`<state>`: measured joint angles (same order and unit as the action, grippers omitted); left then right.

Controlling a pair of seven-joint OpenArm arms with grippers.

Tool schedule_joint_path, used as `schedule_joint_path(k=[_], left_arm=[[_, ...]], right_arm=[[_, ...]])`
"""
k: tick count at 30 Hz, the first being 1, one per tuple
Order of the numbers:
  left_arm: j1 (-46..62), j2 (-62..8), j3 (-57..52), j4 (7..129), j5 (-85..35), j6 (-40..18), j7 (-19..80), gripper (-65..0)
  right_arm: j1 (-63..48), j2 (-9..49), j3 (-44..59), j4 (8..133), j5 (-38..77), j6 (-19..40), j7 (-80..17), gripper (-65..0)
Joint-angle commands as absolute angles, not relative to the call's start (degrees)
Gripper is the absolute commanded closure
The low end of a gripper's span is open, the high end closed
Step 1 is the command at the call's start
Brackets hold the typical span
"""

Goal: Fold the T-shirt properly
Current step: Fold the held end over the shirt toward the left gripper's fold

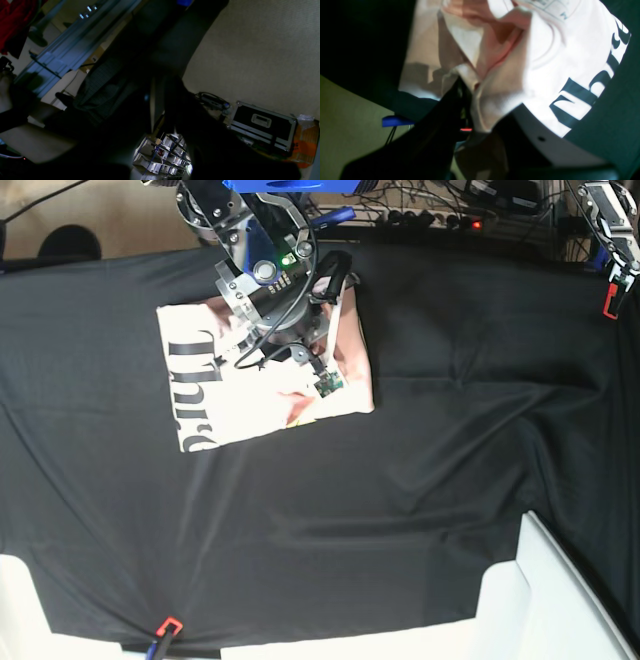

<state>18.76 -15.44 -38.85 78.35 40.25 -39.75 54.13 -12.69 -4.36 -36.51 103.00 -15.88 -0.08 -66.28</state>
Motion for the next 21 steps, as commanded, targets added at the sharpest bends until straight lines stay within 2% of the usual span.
schedule_joint_path(k=[1,21], left_arm=[[19.03,-16.48,-39.08,79.08,41.36,-39.52,54.73,-6.2],[18.86,-15.43,-39.08,78.99,41.19,-39.52,54.64,-6.2]], right_arm=[[-12.18,-5.41,-36.79,103.60,-16.13,-0.22,-65.36,-0.3],[-10.15,-5.85,-36.70,105.71,-16.04,-0.22,-65.45,-0.3]])
